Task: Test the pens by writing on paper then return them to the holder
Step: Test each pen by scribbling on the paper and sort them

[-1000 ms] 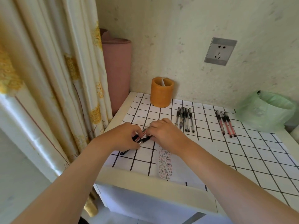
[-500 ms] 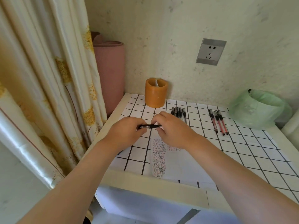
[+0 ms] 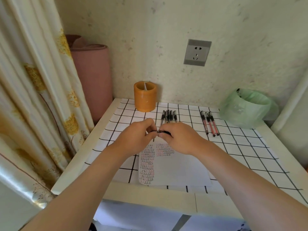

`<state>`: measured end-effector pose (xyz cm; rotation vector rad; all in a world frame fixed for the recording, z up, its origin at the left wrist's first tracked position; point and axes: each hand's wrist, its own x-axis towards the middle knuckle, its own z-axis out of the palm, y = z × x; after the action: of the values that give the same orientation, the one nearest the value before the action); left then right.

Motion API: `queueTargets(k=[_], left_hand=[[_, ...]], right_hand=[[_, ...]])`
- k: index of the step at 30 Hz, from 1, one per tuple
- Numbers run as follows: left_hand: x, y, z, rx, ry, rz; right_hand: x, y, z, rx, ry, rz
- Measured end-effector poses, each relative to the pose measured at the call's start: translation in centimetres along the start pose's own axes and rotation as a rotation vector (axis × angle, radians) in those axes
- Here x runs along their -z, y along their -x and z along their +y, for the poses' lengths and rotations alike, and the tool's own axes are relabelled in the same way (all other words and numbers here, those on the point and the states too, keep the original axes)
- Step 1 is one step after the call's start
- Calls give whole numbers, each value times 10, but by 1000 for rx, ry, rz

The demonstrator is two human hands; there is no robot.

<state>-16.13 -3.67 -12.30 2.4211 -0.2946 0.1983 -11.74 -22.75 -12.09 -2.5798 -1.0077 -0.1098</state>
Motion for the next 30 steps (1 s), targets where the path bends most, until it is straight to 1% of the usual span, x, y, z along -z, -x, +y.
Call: queueTargets(k=[6, 9, 11, 13, 15, 18, 23, 25, 27, 30], left_hand=[[-6, -10, 3, 34, 64, -50], [-6, -12, 2, 38, 66, -85], [-6, -13, 0, 42, 5, -104], [-7, -14, -4, 70, -119, -107], [-7, -14, -8, 101, -214, -127], [-10, -14, -11, 124, -246, -206], [-17, -14, -10, 107, -312, -313], [-19, -15, -9, 75, -339, -306], [-21, -17, -8, 37, -356, -303], [-26, -18, -6, -12, -324, -358]], right_hand=[[-1, 9, 12, -50, 41, 49], [-1, 10, 16, -79, -11, 14], [-4, 13, 19, -125, -73, -44], [-7, 19, 25, -183, -208, -97], [-8, 24, 30, -224, -365, -88], [-5, 26, 33, -290, -531, -21], [-3, 28, 31, -419, -988, 51], [-5, 28, 33, -430, -1059, 67], [-8, 29, 36, -420, -1060, 88], [-12, 34, 37, -424, -1106, 128]])
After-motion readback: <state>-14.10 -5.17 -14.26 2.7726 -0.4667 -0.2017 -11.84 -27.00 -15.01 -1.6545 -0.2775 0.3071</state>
